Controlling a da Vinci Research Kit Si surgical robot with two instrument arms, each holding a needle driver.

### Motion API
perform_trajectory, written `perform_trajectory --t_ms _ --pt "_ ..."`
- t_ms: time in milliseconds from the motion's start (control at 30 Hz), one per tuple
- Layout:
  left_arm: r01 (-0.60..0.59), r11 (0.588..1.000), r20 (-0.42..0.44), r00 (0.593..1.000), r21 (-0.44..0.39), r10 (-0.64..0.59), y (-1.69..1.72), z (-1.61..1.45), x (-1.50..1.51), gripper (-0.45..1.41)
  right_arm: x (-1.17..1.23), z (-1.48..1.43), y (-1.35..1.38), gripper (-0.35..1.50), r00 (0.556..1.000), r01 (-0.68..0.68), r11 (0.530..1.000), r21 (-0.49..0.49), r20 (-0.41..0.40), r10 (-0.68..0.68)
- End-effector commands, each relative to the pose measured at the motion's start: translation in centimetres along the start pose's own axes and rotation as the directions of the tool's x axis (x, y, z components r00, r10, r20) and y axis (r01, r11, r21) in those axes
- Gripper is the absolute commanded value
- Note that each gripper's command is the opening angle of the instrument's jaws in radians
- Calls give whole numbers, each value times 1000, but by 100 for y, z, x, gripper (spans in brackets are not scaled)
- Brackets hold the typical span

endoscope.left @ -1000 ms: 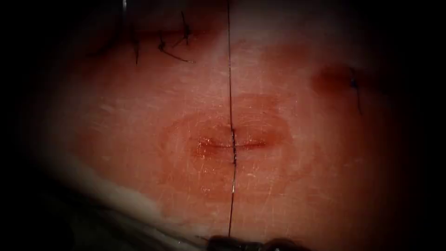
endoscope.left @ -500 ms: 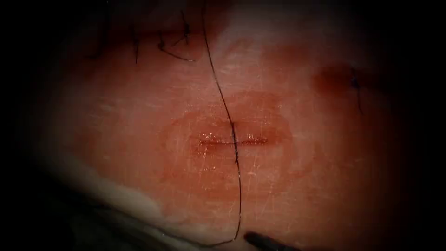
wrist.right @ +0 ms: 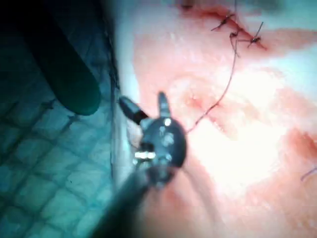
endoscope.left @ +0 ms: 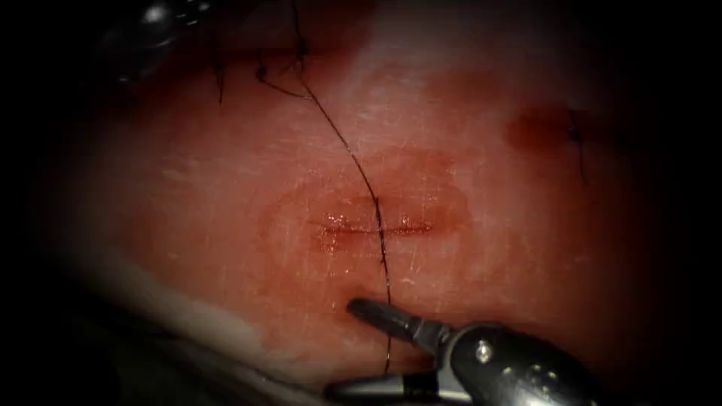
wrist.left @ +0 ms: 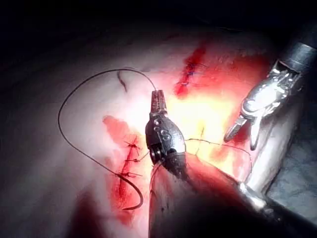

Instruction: Wound Closure

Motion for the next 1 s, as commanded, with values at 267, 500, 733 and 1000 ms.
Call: perform_trajectory --t_ms 267,500,733,1000 --pt "0 1000 -9 1000 11 0 32 -21 -18 -45 23 81 50 79 998 32 998 -50 -46 -34" --pt "23 999 -7 1000 23 -23 51 -28 -40 -45 31 127 80 54 997 51 994 -92 -60 -57" --pt "42 999 -9 999 18 -42 66 -35 -48 -45 23 162 101 44 995 60 991 -122 -74 -69" --pt "50 999 -13 999 5 -50 87 -38 -61 -45 31 164 115 36 990 53 991 -124 -123 -69"
